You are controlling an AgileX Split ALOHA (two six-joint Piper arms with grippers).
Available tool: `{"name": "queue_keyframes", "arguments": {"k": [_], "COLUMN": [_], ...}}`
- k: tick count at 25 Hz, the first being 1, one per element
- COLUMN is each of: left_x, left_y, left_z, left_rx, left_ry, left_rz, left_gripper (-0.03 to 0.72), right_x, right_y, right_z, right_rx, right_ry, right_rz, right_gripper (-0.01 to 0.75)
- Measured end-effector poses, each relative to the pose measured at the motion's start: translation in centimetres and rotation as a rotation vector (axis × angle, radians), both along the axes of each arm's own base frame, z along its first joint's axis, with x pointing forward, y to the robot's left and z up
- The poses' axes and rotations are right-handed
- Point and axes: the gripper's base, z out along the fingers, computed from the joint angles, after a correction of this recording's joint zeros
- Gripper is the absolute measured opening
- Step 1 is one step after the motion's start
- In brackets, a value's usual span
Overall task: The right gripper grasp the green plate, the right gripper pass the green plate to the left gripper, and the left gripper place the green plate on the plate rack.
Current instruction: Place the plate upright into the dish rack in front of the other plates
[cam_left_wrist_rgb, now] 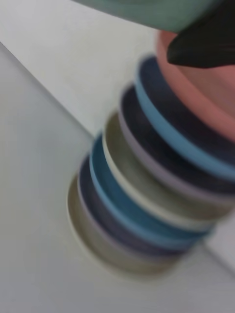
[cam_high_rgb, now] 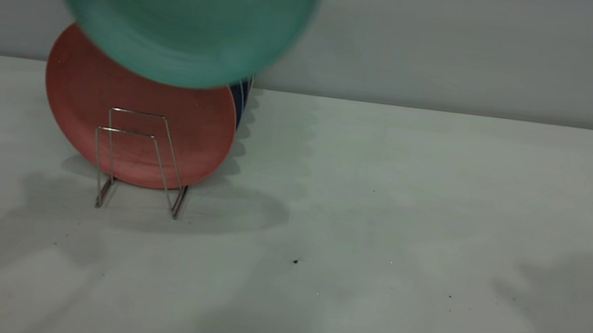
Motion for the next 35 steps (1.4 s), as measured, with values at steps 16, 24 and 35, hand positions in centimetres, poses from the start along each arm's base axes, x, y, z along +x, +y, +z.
{"name": "queue_keyframes", "arguments": {"k": [16, 24, 35], "left_x": [-1.7, -1.0, 1.3], "left_y": [3.8, 3.8, -1.4], "left_z": [2.8, 2.0, -0.6], "left_rx": [0.630, 0.735, 0.844], "left_ry": [-0.211, -0.213, -0.289], "left_rz": [-0.271, -0.291, -0.404], "left_gripper": [0.045, 0.045, 0.045], "right_x": [-18.0, -24.6, -28.0], "right_y": [1.0, 0.6, -0.2], "right_z": [-9.1, -12.5, -12.6], "right_rx": [-0.170, -0.260, -0.328], "right_ry": [0.180, 0.033, -0.134], "right_rz": [-0.148, -0.320, -0.484], "right_gripper": [0.430, 0.430, 0.430]}}
